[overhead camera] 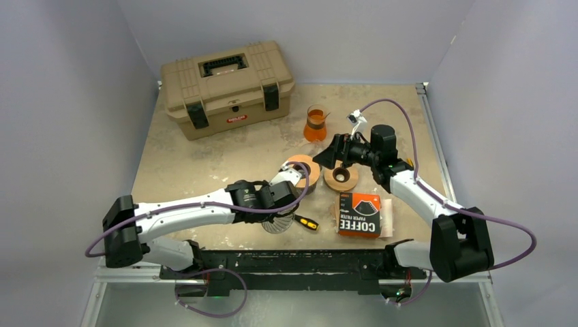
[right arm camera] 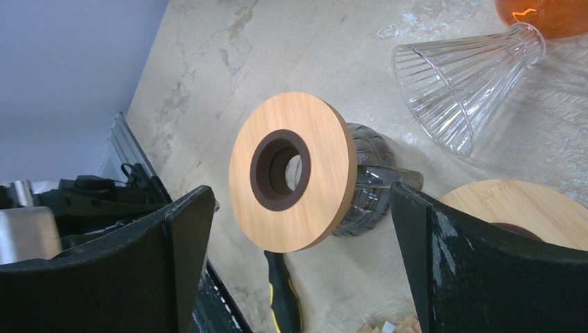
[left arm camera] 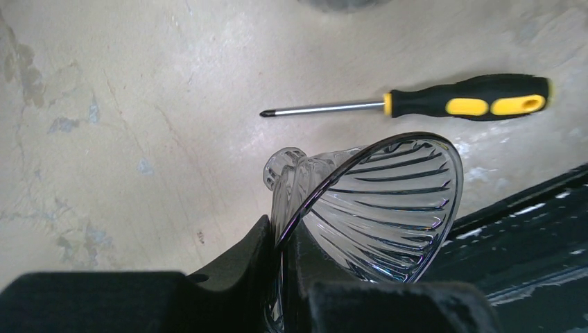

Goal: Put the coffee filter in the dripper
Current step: Pick up the coffee dripper from the center of the board.

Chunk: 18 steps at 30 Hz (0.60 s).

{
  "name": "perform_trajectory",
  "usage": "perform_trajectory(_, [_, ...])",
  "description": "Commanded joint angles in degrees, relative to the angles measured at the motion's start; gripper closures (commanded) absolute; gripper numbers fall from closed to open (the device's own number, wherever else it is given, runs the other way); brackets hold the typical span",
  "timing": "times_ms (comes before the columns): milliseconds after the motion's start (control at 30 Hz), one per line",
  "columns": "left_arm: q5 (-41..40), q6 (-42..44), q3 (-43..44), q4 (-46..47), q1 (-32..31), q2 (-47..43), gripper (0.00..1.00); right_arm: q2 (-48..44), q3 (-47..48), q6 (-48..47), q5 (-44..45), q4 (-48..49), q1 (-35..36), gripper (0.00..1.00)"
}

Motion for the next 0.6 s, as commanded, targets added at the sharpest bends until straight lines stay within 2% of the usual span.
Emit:
perform_trajectory(0, [1.96,1.52,2.92,5.46,0.16,-4.72,1.0,-0.78,0.75,-0.75,-0.9,0.62,0.21,0.01])
perform_trajectory(167, [5.89,2.29,2.88,10.19,2.04,-8.27,1.0,-1.32,1.04,-1.33,-0.5,0.0,0.21,0.01])
perform_trajectory(400, [15.03,2.52,1.85,16.8,9.27,-12.02,1.0,-2.11,1.58,-2.2,0.53,-0.86,0.16,0.01])
perform_trajectory(567, [16.07,1.67,1.08,20.27,11.6,-13.21,1.0,-2.86,2.01,-3.18,0.63,-2.05,0.28,0.01])
